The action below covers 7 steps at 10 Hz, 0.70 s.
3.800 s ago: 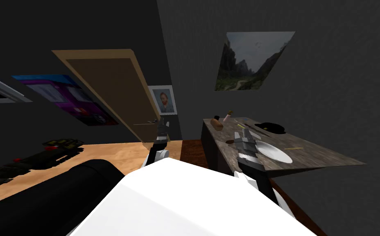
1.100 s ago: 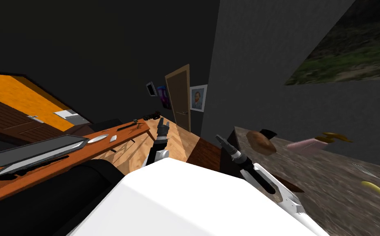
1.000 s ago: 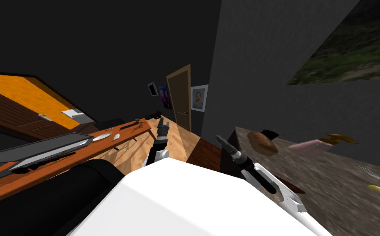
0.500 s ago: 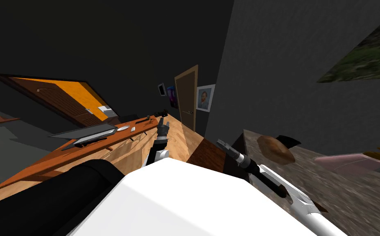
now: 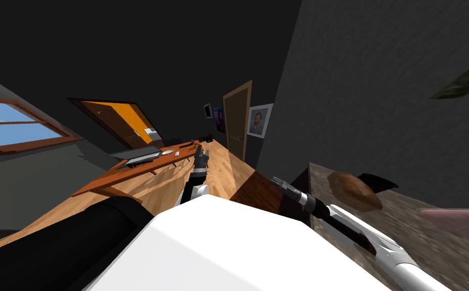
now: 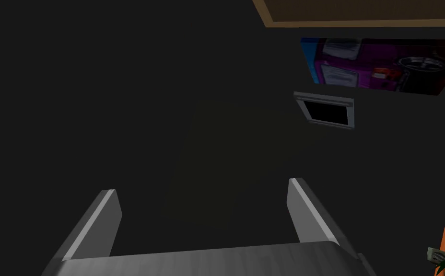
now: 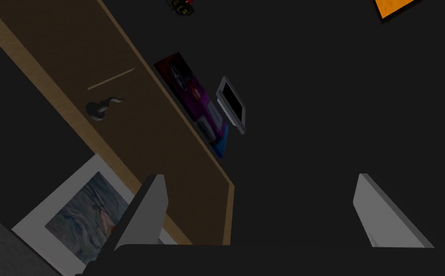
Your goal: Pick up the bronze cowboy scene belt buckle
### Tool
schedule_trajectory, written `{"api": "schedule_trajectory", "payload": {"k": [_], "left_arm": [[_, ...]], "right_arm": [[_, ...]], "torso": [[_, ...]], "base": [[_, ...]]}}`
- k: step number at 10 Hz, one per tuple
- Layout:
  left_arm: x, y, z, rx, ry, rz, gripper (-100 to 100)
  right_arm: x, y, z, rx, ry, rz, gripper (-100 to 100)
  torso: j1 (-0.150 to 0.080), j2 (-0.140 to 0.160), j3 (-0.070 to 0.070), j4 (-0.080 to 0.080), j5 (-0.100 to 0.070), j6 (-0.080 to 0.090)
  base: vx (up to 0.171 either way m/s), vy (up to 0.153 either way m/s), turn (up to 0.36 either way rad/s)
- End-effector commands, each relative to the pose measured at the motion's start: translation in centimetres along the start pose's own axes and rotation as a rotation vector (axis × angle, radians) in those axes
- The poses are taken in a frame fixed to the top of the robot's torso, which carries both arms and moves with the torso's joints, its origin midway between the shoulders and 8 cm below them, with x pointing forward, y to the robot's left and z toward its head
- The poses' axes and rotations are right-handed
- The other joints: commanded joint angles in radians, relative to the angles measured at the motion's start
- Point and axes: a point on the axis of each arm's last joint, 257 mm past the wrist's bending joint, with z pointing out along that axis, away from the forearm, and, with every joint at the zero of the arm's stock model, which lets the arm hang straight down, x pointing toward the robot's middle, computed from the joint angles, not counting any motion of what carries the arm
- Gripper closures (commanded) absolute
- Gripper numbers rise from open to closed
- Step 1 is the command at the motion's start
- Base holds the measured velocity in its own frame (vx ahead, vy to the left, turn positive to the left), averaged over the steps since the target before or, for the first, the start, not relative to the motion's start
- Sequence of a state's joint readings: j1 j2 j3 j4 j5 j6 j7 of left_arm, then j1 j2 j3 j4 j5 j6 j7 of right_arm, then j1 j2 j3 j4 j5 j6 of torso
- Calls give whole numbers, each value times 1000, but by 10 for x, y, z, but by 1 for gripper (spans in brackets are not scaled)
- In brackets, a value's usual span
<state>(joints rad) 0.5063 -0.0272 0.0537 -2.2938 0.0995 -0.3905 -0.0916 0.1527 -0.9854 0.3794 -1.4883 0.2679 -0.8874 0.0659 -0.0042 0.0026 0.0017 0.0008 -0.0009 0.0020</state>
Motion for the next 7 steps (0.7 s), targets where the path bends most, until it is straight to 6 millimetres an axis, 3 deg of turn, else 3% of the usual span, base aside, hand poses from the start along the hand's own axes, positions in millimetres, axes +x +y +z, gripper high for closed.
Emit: {"api": "schedule_trajectory", "payload": {"k": [1, 3, 5, 6, 7], "left_arm": [[0, 0, 0, 0, 0, 0, 0], [0, 0, 0, 0, 0, 0, 0], [0, 0, 0, 0, 0, 0, 0], [0, 0, 0, 0, 0, 0, 0], [0, 0, 0, 0, 0, 0, 0]], "right_arm": [[15, -14, -18, 23, 75, -18, -100], [25, -28, -40, 52, 150, -42, -100], [26, -40, -50, 85, 165, -43, -100], [34, -52, -71, 112, 232, -60, -100], [35, -57, -76, 127, 237, -61, -100]], "torso": [[0, 0, 0, 0, 0, 0], [0, 1, 0, 0, 0, 0], [0, 1, 0, 0, 0, 1], [1, -2, -1, 0, 0, 1], [1, -1, -1, 0, 0, -1]], "base": [[-92, -21, 342], [-88, -15, 222], [-57, -12, 32], [-57, -3, 286], [-70, -17, 177]]}}
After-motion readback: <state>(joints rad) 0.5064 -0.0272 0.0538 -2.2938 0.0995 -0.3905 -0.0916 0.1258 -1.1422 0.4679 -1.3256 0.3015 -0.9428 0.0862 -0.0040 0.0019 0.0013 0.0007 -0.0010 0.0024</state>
